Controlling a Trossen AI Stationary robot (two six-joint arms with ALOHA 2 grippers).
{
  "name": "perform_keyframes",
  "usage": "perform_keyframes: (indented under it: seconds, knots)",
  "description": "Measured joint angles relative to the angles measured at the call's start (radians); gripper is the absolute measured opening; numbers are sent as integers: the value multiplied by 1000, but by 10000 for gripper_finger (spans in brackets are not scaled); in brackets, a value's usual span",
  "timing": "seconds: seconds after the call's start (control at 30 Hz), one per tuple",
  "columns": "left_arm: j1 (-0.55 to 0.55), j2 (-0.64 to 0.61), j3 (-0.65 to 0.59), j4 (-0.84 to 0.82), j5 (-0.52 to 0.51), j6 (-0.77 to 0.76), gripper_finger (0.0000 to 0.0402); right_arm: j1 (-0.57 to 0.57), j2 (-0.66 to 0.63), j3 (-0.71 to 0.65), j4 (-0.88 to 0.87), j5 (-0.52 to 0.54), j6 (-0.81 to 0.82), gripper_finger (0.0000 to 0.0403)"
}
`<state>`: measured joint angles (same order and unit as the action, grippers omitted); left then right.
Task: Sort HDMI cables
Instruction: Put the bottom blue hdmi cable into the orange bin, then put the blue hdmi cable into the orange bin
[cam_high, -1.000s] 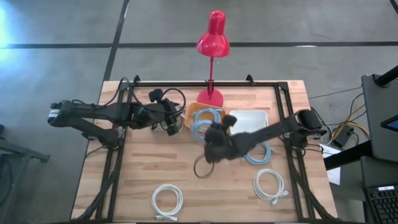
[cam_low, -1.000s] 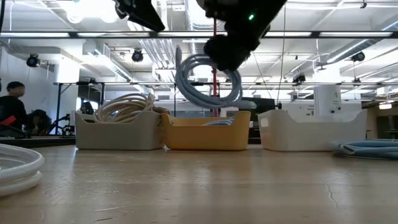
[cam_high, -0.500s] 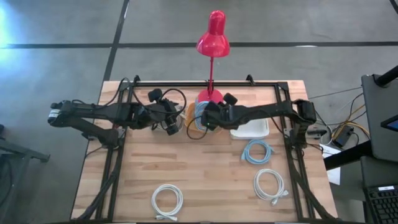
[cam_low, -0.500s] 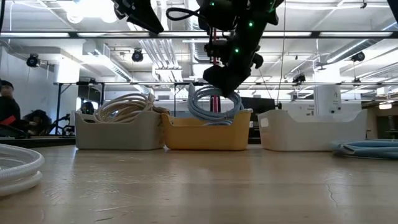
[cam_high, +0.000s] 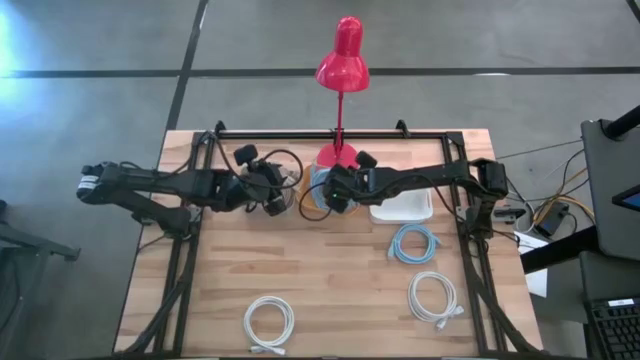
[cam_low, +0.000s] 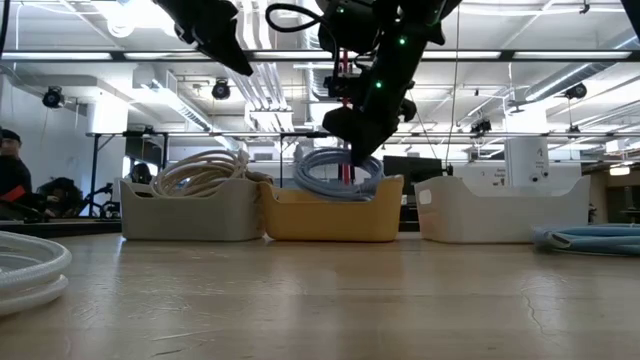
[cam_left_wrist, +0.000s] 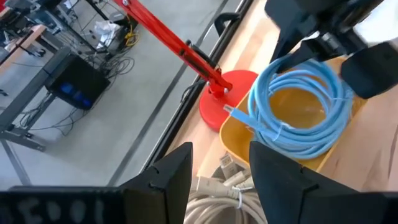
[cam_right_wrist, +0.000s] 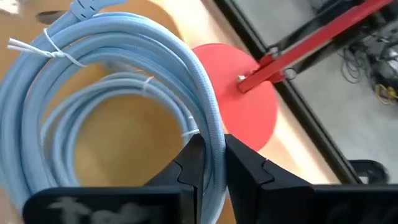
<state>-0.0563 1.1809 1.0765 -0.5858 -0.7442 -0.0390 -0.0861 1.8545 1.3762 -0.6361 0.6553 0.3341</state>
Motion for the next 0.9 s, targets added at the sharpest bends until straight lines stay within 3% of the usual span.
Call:
perform_keyframes:
  seconds: [0.47, 0.7, 0.9]
  knots:
    - [0, -1, -18, 1, -1, -22, 172, -14, 2, 0, 1, 6, -3, 104]
    - [0, -1, -18, 1, -2, -22, 172, -3, 2, 0, 8, -29, -118, 135]
    - [0, -1, -18, 2, -2, -34, 172, 46, -16, 34, -19, -29, -125, 161]
